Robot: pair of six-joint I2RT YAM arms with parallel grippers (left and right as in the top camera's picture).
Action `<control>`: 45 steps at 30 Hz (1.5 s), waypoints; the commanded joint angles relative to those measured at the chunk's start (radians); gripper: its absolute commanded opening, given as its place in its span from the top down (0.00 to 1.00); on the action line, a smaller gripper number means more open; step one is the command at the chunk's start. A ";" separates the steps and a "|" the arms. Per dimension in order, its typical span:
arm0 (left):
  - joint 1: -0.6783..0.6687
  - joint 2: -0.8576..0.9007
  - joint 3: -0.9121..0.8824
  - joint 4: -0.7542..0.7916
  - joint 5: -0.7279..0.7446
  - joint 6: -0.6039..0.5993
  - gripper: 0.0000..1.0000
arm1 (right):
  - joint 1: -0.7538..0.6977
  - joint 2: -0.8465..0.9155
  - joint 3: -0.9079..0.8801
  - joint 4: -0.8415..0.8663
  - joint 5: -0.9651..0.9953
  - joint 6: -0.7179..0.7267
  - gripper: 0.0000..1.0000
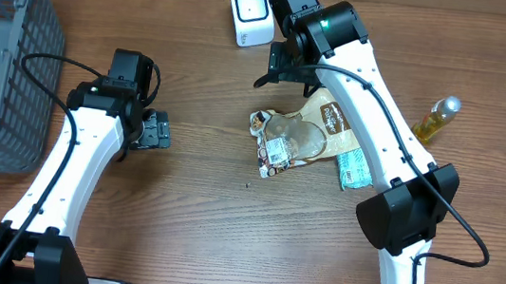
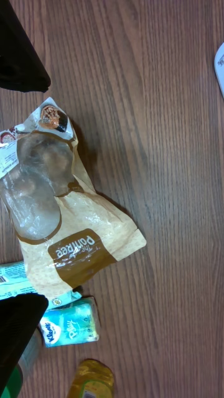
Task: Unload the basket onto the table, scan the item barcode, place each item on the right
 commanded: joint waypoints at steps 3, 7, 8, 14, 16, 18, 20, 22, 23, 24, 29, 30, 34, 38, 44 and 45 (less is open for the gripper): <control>0.003 0.006 0.006 -0.002 -0.014 -0.014 0.01 | -0.002 -0.008 0.002 0.005 0.016 0.006 0.00; 0.003 0.006 0.006 -0.002 -0.014 -0.014 0.01 | -0.003 -0.008 0.002 0.005 0.016 0.007 0.00; 0.003 0.006 0.006 -0.002 -0.014 -0.014 0.01 | -0.003 -0.008 0.002 0.005 0.016 0.007 0.00; 0.003 -0.022 0.005 -0.003 -0.014 -0.014 0.00 | -0.003 -0.008 0.002 0.005 0.016 0.006 0.00; 0.002 -0.071 0.005 -0.003 -0.014 -0.014 0.00 | -0.003 -0.008 0.002 0.005 0.016 0.006 0.00; 0.002 -0.135 0.005 -0.003 -0.014 -0.014 0.00 | -0.002 -0.008 0.002 0.005 0.016 0.007 0.00; 0.002 -0.204 0.005 -0.002 -0.014 -0.014 0.00 | -0.003 -0.008 0.002 0.005 0.016 0.007 0.00; 0.002 -0.273 0.005 -0.003 -0.014 -0.014 0.00 | -0.002 -0.008 0.002 0.005 0.016 0.007 0.00; 0.002 -0.315 0.005 -0.003 -0.014 -0.014 0.01 | -0.003 -0.008 0.002 0.005 0.016 0.007 0.00; 0.002 -0.359 0.005 -0.003 -0.014 -0.014 0.00 | -0.003 -0.008 0.002 0.005 0.016 0.007 0.00; 0.002 -0.537 0.006 -0.003 -0.014 -0.014 0.01 | -0.003 -0.008 0.002 0.005 0.016 0.007 0.00; 0.002 -0.563 0.006 -0.003 -0.014 -0.014 0.00 | -0.003 -0.008 0.002 0.005 0.016 0.007 0.00; 0.002 -0.620 0.006 -0.003 -0.014 -0.014 0.00 | -0.003 -0.008 0.002 0.005 0.016 0.007 0.00; 0.002 -0.629 0.005 -0.004 -0.014 -0.014 0.01 | -0.003 -0.008 0.002 0.005 0.016 0.007 0.00; 0.002 -0.603 0.006 -0.006 -0.014 -0.014 0.01 | -0.003 -0.008 0.002 0.005 0.016 0.007 0.00; 0.002 -0.598 0.005 -0.007 -0.014 -0.014 0.00 | -0.003 -0.008 0.002 0.005 0.016 0.007 0.00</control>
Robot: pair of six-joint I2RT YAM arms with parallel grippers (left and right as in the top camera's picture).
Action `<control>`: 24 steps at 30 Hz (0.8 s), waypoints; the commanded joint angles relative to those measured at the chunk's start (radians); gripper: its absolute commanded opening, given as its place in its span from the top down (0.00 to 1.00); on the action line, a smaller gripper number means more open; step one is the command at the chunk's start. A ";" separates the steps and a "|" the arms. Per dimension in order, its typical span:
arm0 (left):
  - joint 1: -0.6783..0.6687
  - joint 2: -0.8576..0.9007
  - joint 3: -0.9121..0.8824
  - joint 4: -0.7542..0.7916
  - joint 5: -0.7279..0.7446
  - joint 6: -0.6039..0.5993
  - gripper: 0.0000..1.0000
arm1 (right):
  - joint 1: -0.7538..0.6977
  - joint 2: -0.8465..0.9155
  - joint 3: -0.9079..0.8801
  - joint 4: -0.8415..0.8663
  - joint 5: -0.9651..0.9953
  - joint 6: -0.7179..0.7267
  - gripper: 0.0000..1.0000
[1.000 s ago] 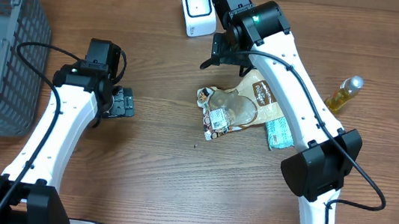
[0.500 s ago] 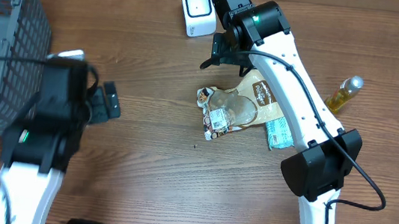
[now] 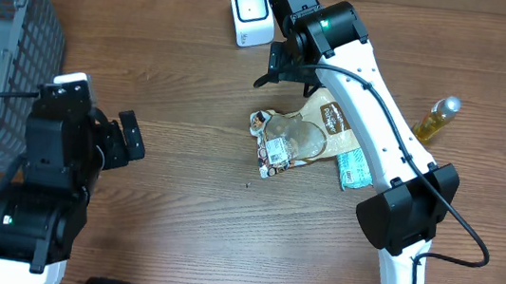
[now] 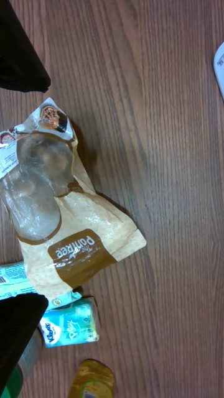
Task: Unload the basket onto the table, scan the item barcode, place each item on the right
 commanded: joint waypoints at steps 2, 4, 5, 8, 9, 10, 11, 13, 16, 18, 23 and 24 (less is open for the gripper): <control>0.002 0.024 0.005 -0.006 -0.014 -0.014 0.00 | -0.003 -0.008 0.002 0.005 0.017 0.005 0.00; 0.002 0.039 0.006 -0.006 -0.015 -0.014 0.00 | -0.003 -0.008 0.002 0.005 0.017 0.005 0.00; 0.002 0.046 0.005 -0.007 -0.014 -0.014 0.00 | -0.003 -0.008 0.002 0.005 0.017 0.005 0.00; 0.002 0.074 0.005 -0.006 -0.014 -0.014 0.01 | -0.003 -0.008 0.002 0.005 0.017 0.005 0.00; 0.002 0.076 0.005 -0.006 -0.014 -0.014 0.01 | -0.003 -0.008 0.002 0.005 0.017 0.005 0.00; 0.001 0.075 -0.001 -0.007 -0.015 -0.014 0.01 | -0.003 -0.008 0.002 0.005 0.017 0.005 0.00; 0.001 0.070 -0.003 -0.009 -0.015 -0.014 0.00 | -0.003 -0.008 0.002 0.005 0.017 0.005 0.00; 0.001 0.058 -0.008 -0.010 -0.014 -0.014 0.00 | -0.003 -0.008 0.002 0.005 0.017 0.005 0.00; 0.001 0.033 -0.015 -0.010 -0.014 -0.014 0.00 | -0.003 -0.008 0.002 0.005 0.017 0.005 0.00; 0.001 0.011 -0.015 -0.010 -0.014 -0.014 0.00 | -0.003 -0.008 0.002 0.005 0.017 0.005 0.00; 0.001 -0.058 -0.015 -0.010 -0.014 -0.014 0.00 | -0.003 -0.008 0.002 0.005 0.017 0.005 0.00; 0.001 -0.074 -0.016 -0.010 -0.014 -0.014 0.00 | -0.003 -0.008 0.002 0.005 0.017 0.005 0.00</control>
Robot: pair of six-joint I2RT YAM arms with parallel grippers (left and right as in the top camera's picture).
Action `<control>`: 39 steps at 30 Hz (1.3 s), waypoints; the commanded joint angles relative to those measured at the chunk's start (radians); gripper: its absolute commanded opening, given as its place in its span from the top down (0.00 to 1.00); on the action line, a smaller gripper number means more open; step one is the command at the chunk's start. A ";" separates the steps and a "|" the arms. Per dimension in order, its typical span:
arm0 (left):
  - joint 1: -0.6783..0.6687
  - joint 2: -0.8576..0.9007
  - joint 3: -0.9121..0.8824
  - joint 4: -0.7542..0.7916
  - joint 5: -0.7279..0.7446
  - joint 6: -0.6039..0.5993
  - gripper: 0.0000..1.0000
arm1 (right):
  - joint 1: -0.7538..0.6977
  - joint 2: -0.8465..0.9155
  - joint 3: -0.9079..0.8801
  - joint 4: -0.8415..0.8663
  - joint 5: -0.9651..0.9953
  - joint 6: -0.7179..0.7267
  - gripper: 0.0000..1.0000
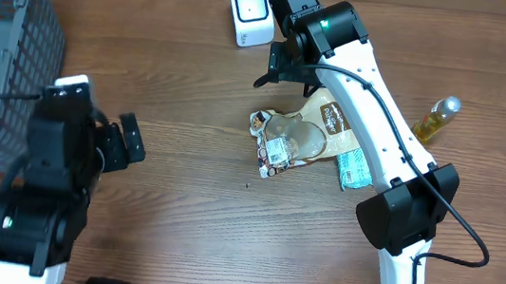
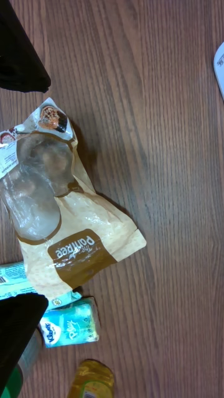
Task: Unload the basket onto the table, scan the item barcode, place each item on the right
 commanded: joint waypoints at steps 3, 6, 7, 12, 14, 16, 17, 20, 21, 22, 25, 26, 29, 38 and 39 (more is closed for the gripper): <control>0.001 -0.094 -0.011 -0.003 -0.014 -0.014 0.00 | -0.003 -0.008 0.002 0.005 0.017 0.005 0.00; 0.001 -0.148 -0.018 -0.052 -0.013 -0.014 0.00 | -0.003 -0.008 0.002 0.005 0.017 0.005 0.00; 0.001 -0.169 -0.018 -0.077 -0.014 -0.014 0.01 | -0.003 -0.008 0.002 0.005 0.017 0.005 0.00; 0.001 -0.282 -0.018 -0.137 0.016 -0.018 0.00 | -0.003 -0.008 0.002 0.005 0.017 0.005 0.00; 0.001 -0.337 -0.018 -0.142 0.037 -0.018 0.00 | -0.003 -0.008 0.002 0.005 0.017 0.005 0.00; 0.001 -0.396 -0.018 -0.146 0.040 -0.019 0.01 | -0.003 -0.008 0.002 0.005 0.017 0.005 0.00; 0.001 -0.420 -0.019 -0.153 0.040 -0.019 0.00 | -0.003 -0.008 0.002 0.005 0.017 0.005 0.00; 0.001 -0.494 -0.022 -0.176 0.039 -0.021 0.00 | -0.003 -0.008 0.002 0.005 0.017 0.005 0.00; 0.001 -0.518 -0.027 -0.177 0.039 -0.021 0.00 | -0.003 -0.008 0.002 0.005 0.017 0.005 0.00; 0.001 -0.537 -0.034 -0.175 0.040 -0.021 0.00 | -0.003 -0.008 0.002 0.005 0.017 0.005 0.00; 0.001 -0.599 -0.066 -0.174 0.040 -0.026 0.01 | -0.003 -0.008 0.002 0.005 0.017 0.005 0.00; 0.001 -0.619 -0.078 -0.174 0.040 -0.026 0.00 | -0.003 -0.008 0.002 0.005 0.017 0.005 0.00; 0.001 -0.687 -0.124 -0.172 0.043 -0.026 0.00 | -0.003 -0.008 0.002 0.005 0.017 0.005 0.00; 0.001 -0.876 -0.338 -0.023 0.070 -0.026 0.00 | -0.003 -0.008 0.002 0.005 0.017 0.005 0.00; 0.001 -0.888 -0.363 -0.003 0.076 -0.025 0.00 | -0.003 -0.008 0.002 0.005 0.017 0.005 0.00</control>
